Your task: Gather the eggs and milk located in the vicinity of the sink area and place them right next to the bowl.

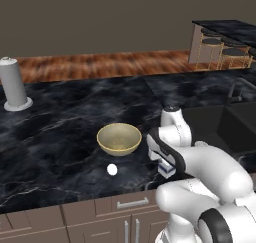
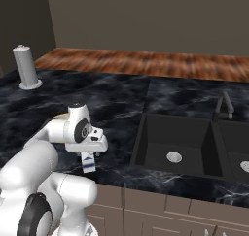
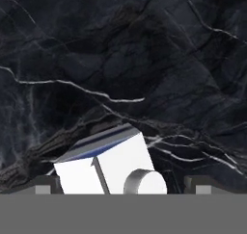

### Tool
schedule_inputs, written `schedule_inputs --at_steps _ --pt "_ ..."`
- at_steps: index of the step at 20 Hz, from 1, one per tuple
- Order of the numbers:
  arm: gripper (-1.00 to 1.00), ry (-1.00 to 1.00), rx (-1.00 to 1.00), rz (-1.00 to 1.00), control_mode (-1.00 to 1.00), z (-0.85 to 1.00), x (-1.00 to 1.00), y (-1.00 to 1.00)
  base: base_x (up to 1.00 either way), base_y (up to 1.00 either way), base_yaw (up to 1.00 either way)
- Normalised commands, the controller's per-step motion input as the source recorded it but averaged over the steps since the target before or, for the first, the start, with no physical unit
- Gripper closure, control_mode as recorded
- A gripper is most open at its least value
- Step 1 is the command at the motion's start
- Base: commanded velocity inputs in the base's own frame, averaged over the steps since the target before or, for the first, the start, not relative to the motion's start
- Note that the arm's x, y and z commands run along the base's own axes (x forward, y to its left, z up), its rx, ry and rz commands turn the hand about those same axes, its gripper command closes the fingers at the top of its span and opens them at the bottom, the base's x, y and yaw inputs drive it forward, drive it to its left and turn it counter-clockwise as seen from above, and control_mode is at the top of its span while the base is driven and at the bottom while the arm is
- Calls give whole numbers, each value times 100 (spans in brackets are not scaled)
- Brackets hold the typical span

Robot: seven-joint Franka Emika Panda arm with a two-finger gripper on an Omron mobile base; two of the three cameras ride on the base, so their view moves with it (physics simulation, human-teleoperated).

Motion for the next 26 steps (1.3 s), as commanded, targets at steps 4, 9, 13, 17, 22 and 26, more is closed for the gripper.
schedule_inputs --at_steps 4,9,13,17,22,26 --pt "-100 5 0 1 -100 -23 0 0 0 0 0" --pt "100 2 0 0 -100 -16 0 0 0 0 0" --pt "100 0 0 0 -100 -3 0 0 0 0 0" --pt "100 0 0 0 -100 0 -6 0 0 0 0" --pt "100 -1 0 -5 -100 20 0 0 0 0 0" --pt "100 -8 2 2 -100 33 26 0 0 0 0"
